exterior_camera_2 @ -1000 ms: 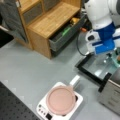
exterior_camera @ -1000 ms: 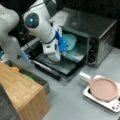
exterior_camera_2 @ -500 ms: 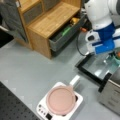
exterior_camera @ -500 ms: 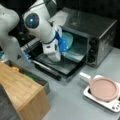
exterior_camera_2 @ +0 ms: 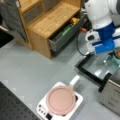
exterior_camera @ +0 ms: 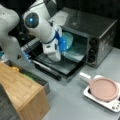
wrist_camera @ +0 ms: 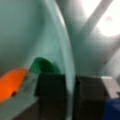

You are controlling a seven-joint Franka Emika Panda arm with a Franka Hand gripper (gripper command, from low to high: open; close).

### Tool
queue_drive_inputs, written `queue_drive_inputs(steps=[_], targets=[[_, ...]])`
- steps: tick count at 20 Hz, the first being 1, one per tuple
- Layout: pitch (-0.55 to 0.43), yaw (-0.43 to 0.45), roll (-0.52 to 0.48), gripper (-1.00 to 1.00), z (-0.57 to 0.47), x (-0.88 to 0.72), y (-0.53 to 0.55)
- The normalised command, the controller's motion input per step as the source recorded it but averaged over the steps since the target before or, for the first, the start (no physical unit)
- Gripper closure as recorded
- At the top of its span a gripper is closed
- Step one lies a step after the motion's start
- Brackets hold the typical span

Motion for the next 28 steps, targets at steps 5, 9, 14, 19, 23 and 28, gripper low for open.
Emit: queue_drive_inputs(steps=[5,9,14,19,23,28], targets=[[0.008,0.002,-0.03,1.0,0.1,0.08,-0.08],[0.053,0.0,-0.136,1.0,0.21,0.2,-0.17],[0.084,0.04,-0.219,1.0,0.24,0.28,-0.23],[0.089,0.025,-0.296,1.0,0.21,0.38,-0.24],[0.101,-0.074,-0.369,1.0,0.17,0.46,-0.26],[0.154,-0.023,-0.306,1.0,0.2,0.5,-0.28]])
